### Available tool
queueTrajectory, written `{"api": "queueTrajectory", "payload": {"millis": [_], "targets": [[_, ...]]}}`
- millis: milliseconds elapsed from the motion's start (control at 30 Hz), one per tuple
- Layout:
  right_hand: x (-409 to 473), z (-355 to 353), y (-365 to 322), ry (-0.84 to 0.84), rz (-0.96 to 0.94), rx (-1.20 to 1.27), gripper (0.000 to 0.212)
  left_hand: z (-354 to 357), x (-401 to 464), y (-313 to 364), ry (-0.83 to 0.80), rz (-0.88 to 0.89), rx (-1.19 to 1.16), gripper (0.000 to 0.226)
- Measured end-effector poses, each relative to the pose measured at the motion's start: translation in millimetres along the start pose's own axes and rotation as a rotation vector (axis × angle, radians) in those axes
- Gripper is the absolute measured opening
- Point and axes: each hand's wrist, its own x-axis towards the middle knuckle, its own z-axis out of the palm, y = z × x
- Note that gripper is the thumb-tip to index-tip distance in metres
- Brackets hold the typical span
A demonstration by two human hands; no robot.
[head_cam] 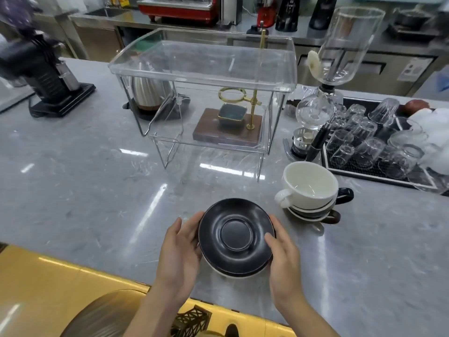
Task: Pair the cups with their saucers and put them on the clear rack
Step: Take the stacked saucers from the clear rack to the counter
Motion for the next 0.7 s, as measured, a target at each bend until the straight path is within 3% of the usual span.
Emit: {"api": "queueTrajectory", "payload": {"millis": [500,700], "targets": [[6,-23,10,0.061,0.006,-0.097,0.041,4,6,-11,-0.058,-0.04,0.033,0.058],[10,-32,8,0.045,-0.007,-0.192,0.038,7,10,-8,-0.017,0.079,0.243,0.032]]}}
